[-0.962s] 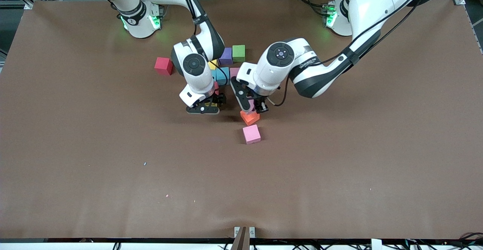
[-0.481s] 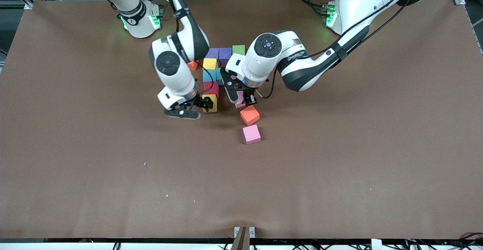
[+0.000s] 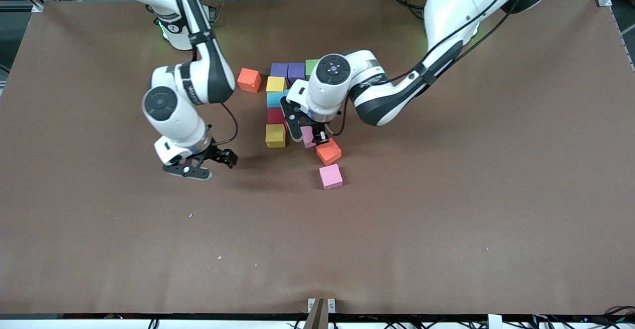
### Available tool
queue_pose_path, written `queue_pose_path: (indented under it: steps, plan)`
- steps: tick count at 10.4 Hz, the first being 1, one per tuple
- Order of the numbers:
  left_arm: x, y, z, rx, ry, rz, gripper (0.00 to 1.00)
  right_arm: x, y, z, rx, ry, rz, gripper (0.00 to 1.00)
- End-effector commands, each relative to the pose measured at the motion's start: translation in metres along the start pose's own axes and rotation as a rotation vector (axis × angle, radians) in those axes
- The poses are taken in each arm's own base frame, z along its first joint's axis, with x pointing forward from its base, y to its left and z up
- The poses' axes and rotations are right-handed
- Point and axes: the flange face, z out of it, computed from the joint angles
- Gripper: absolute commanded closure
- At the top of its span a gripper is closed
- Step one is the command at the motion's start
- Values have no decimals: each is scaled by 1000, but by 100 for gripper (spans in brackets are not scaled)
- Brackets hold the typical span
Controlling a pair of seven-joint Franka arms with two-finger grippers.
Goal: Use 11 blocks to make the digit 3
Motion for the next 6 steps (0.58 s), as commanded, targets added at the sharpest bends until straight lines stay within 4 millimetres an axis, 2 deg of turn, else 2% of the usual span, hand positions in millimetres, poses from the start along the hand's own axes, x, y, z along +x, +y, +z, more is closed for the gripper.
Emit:
queue_pose_path:
  steps: [1, 4, 6]
  plan:
    - [8, -4, 21, -24, 37, 82, 100, 29, 3, -19, -23, -21, -18, 0]
    - [13, 1, 36, 7, 61, 175, 100, 51, 21, -17, -38, -6, -91, 0]
    - [21, 10, 50, -5, 85, 196, 100, 58, 33, -18, -38, -9, -141, 0]
